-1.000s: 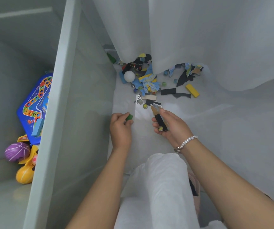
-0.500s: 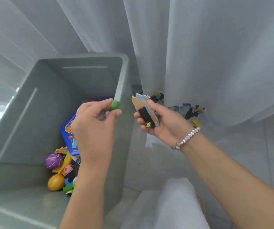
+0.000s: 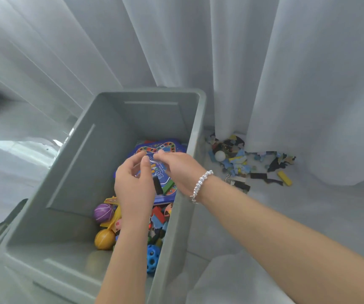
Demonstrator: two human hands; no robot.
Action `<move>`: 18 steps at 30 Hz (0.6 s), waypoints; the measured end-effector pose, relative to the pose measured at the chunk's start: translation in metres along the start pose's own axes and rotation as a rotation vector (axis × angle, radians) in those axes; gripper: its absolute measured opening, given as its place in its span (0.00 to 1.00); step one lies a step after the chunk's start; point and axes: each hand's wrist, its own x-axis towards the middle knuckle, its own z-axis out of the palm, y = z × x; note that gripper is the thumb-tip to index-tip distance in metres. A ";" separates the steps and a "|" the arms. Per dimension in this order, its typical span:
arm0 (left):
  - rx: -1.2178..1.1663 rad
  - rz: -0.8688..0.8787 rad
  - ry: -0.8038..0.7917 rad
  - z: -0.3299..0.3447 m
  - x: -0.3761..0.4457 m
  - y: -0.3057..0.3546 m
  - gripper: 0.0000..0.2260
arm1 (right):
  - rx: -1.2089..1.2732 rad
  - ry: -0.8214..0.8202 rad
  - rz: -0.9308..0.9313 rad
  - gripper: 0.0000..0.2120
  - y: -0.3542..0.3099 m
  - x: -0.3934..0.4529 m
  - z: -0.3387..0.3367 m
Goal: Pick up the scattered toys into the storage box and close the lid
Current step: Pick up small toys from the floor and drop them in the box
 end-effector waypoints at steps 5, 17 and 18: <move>0.021 0.051 -0.092 0.021 -0.010 0.002 0.08 | 0.182 0.047 -0.039 0.14 -0.001 -0.019 -0.028; 0.268 0.505 -0.260 0.126 -0.051 0.031 0.12 | -0.488 0.359 -0.238 0.12 0.031 -0.039 -0.161; 0.272 0.479 -0.334 0.137 -0.052 0.032 0.11 | -0.548 0.375 -0.229 0.13 0.034 -0.036 -0.173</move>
